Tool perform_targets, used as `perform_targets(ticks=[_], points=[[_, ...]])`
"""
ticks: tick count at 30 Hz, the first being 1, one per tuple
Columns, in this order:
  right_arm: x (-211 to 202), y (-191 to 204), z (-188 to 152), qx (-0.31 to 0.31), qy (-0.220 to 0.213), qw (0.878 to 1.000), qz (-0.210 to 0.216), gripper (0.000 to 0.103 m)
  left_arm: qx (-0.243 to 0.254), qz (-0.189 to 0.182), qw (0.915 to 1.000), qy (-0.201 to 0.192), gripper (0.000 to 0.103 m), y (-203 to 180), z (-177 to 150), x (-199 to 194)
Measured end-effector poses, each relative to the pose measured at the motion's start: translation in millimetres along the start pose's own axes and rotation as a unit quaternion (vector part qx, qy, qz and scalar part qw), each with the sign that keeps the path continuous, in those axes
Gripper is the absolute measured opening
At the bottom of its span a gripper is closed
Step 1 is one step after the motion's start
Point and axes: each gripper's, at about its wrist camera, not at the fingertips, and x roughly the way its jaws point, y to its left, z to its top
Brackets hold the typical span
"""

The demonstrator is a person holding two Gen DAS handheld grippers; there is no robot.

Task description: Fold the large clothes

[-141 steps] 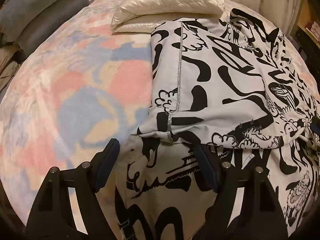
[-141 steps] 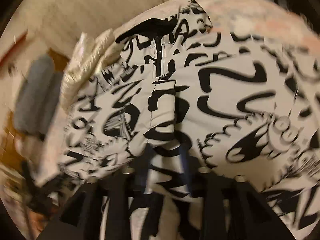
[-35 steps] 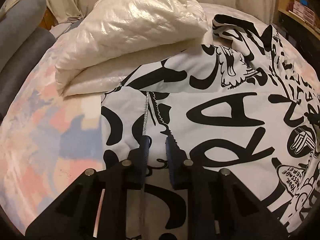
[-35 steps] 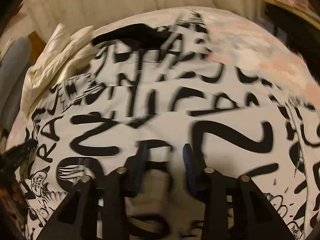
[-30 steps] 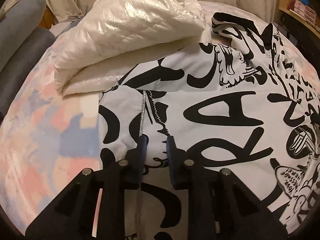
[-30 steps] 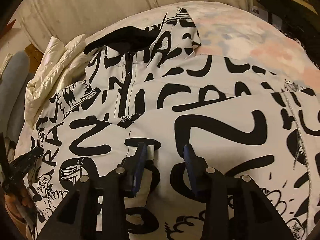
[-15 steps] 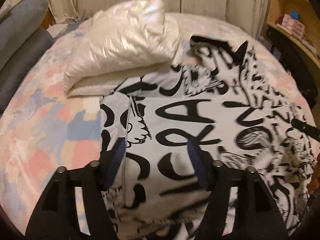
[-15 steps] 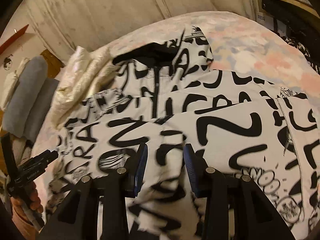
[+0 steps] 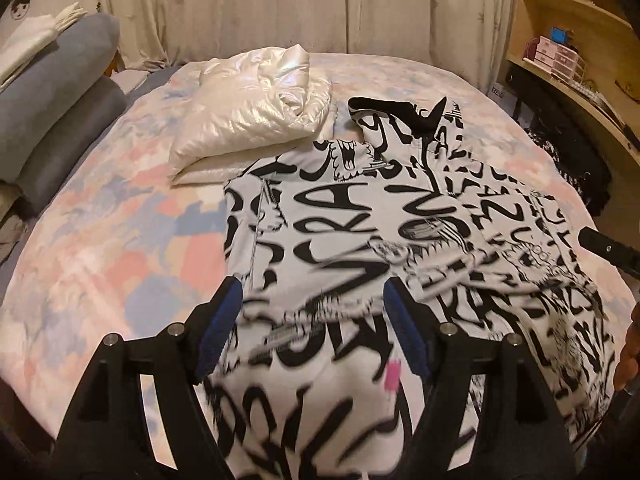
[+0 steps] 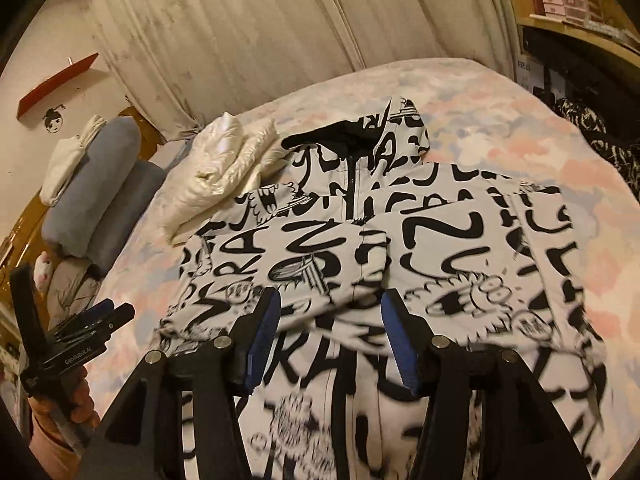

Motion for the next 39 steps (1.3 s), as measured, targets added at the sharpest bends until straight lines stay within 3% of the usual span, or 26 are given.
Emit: perform_targets(ticks=[12, 18, 24, 29, 35, 39], points=[[-104, -5, -75, -0.013, -0.019, 1.000, -0.010, 0.054, -0.022, 0.018, 0.9996, 0.000, 0.071, 20, -61, -70], [-132, -25, -106, 0.004, -0.024, 0.999, -0.025, 0.063, -0.032, 0.023, 0.9992, 0.005, 0.071, 28, -87, -84], [-149, -48, -143, 0.016, -0.019, 0.998, -0.052, 0.075, -0.047, 0.019, 0.9981, 0.035, 0.071, 39, -122, -75], [-155, -80, -182, 0.029, 0.005, 0.996, -0.082, 0.076, -0.072, 0.003, 0.9951, 0.068, 0.071, 59, -153, -60], [-160, -135, -220, 0.069, 0.027, 0.990, -0.120, 0.076, -0.115, -0.025, 0.9852, 0.125, 0.071, 83, -185, -33], [-162, -172, -244, 0.109, 0.039, 0.986, -0.124, 0.076, -0.123, -0.035, 0.9836, 0.127, 0.072, 86, -193, -27]])
